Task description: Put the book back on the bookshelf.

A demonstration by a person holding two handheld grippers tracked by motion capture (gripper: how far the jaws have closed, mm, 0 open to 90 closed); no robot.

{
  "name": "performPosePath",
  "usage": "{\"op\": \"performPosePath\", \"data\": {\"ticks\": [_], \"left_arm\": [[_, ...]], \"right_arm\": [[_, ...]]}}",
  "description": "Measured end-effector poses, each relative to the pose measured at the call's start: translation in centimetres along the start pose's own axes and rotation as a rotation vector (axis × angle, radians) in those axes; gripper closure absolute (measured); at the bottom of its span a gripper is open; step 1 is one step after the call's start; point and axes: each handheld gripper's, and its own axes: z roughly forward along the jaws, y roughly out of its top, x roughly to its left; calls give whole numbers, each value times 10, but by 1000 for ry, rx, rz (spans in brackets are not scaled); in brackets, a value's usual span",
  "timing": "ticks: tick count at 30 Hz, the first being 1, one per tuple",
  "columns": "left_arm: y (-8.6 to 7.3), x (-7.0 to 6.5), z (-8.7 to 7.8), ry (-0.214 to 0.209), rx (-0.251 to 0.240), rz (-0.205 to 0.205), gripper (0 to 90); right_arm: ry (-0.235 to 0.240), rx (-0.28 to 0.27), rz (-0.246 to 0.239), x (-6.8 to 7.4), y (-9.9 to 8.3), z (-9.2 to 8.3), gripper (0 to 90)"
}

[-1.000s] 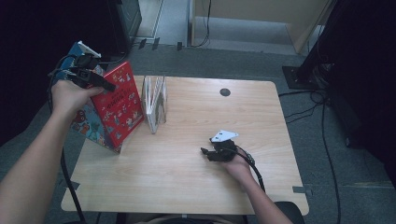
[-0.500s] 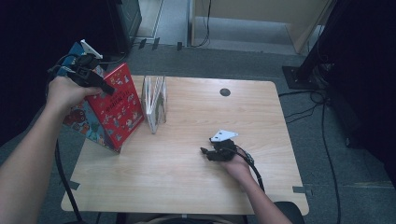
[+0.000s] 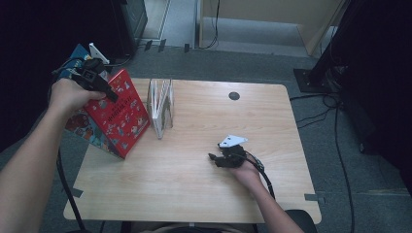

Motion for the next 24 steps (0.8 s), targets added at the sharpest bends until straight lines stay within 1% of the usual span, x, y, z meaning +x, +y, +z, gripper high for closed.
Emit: {"op": "performPosePath", "data": {"ticks": [2, 5, 9, 14, 19, 24], "left_arm": [[2, 0, 1, 6, -1, -15, 795], [7, 1, 2, 11, -7, -21, 795], [12, 4, -1, 1, -20, -38, 796], [20, 9, -5, 5, -34, -66, 796], [24, 13, -4, -9, -49, -94, 796], [30, 9, -5, -5, -64, -97, 796]], "right_arm": [[1, 1, 0, 0, 0, 0, 413], [1, 1, 0, 0, 0, 0, 413], [4, 0, -1, 0, 0, 1, 413], [4, -1, 0, 0, 0, 1, 413], [5, 0, -2, 0, 0, 1, 393], [1, 1, -2, 1, 0, 1, 392]]}}
